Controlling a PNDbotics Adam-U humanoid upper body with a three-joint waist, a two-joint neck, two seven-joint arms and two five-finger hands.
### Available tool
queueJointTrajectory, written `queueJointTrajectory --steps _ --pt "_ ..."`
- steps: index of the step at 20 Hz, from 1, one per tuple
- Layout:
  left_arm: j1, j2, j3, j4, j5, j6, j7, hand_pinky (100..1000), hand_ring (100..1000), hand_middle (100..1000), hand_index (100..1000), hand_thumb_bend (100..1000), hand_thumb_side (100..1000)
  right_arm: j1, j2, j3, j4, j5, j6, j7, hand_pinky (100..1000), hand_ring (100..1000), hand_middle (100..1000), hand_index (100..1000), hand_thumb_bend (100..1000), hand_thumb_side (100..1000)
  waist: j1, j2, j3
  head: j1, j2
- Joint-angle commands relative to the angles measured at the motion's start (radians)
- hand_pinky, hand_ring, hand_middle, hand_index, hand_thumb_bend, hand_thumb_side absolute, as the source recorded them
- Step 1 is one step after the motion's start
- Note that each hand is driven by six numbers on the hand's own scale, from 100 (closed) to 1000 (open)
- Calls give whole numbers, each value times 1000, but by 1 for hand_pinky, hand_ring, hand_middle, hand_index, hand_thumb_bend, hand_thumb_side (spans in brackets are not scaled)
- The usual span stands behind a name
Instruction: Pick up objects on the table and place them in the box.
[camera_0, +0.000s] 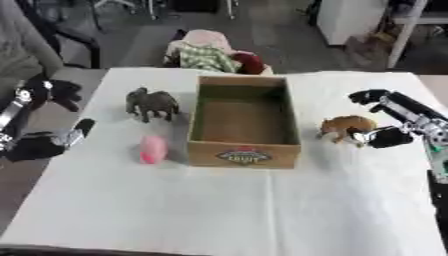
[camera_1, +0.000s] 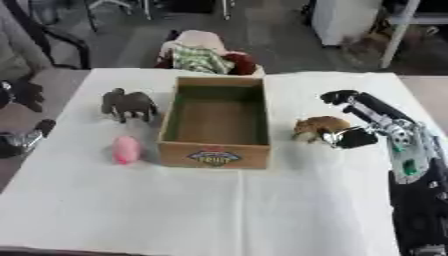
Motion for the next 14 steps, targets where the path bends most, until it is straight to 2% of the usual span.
queueJointTrajectory --steps 1,6,9,14 --pt "-6 19 11 -9 2 -2 -4 853 604 605 770 355 118 -16 -6 10 17 51 0 -15 827 901 842 922 347 211 4 -9 0 -1 -8" --pt "-8 16 8 -8 2 -3 -8 854 604 606 770 351 119 -13 20 13 20 135 25 -77 848 903 839 914 408 174 7 -7 3 -4 -11" --pt "-8 15 7 -8 2 -3 -9 854 605 606 770 349 121 -10 29 15 11 186 40 -121 861 906 835 910 435 199 8 -6 6 -5 -13" --pt "-9 14 6 -8 3 -4 -10 854 608 606 770 342 122 -11 44 0 -6 274 61 -209 863 902 829 905 426 226 8 -5 8 -6 -15"
